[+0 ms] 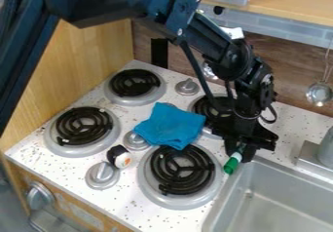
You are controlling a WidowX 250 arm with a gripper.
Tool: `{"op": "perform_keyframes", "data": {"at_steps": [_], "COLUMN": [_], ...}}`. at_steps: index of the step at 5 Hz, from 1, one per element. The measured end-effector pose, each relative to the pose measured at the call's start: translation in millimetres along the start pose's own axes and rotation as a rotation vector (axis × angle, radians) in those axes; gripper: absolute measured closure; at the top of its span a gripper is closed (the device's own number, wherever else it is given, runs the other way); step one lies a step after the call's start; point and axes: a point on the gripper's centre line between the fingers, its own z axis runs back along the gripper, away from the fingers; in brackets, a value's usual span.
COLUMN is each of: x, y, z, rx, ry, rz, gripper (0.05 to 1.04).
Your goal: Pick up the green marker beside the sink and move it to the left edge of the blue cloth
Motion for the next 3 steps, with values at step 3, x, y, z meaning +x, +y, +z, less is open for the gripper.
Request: {"op": "perform_keyframes", "data": {"at_steps": [3], "x": [-11.2], "y": [6.3], "z": [24.5], "rx": [-0.036], "ry": [-0.052], "rz": [0.027], "gripper": [0.721]}}
